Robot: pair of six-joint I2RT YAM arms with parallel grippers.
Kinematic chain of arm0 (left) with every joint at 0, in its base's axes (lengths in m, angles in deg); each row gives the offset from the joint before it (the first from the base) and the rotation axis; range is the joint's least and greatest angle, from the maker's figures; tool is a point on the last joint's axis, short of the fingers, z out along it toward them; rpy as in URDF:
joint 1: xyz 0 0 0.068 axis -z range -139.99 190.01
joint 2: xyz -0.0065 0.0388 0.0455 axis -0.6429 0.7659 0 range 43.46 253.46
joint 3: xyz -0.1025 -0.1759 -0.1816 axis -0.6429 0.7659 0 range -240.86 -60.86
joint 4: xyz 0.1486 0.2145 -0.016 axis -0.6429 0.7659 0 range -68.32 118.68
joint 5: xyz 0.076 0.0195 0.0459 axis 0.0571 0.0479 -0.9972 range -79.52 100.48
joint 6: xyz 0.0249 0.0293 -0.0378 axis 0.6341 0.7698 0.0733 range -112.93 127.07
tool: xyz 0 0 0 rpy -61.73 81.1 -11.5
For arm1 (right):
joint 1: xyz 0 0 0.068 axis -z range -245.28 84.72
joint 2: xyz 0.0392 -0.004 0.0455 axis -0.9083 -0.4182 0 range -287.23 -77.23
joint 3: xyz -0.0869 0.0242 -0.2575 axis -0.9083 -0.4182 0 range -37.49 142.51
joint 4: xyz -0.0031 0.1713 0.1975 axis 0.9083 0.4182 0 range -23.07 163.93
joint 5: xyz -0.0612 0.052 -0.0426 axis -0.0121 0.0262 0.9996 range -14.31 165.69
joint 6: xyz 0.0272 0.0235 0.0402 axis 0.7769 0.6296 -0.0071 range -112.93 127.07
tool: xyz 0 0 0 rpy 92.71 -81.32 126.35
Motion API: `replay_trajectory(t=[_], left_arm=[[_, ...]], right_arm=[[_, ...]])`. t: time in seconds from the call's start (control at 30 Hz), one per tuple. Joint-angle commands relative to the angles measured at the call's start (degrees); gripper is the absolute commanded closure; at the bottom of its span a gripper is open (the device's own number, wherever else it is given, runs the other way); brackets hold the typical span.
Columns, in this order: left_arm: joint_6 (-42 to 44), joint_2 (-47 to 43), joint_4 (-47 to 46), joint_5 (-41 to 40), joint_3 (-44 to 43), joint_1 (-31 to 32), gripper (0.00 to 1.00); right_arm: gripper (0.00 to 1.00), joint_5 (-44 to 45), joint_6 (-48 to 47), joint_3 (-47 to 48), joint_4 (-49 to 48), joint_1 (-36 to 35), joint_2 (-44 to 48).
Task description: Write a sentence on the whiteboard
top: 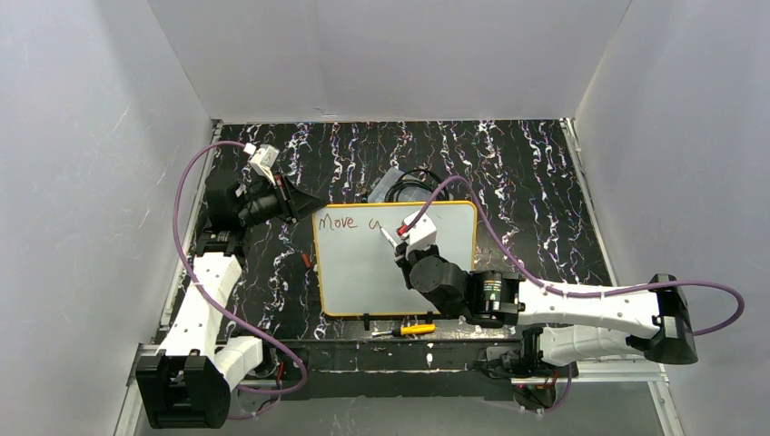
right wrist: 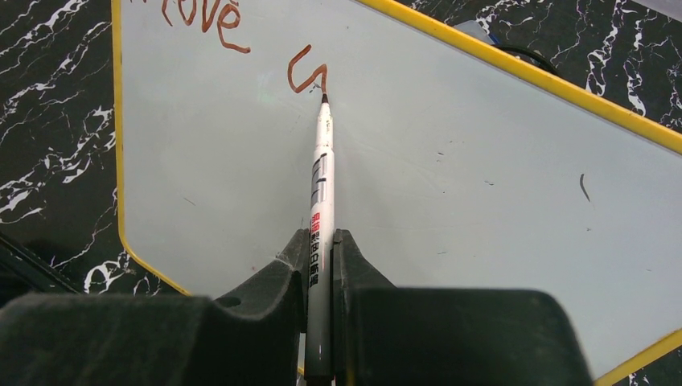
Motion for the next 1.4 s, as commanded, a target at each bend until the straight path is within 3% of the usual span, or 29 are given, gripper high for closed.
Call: replay_trajectory(t=[0.0, 0.67, 0.97, 1.37], left_arm=[[0.11, -1.22, 1.87, 3.80, 0.12, 0.85, 0.84], [0.15, -0.85, 1.90, 3.89, 0.12, 0.85, 0.84], [0.19, -1.04, 1.89, 3.89, 0.12, 0.82, 0.84], [0.23, -1.17, 1.96, 3.80, 0.14, 0.88, 0.84]], right_arm=[[0.99, 3.53, 0.80, 0.81, 2.51, 0.48, 0.40], [0.99, 7.52, -3.72, 1.77, -5.91, 0.48, 0.04], [0.99, 2.88, -5.13, -0.90, -8.60, 0.40, 3.58], [0.99, 4.19, -2.69, -0.07, -3.78, 0.39, 1.77]])
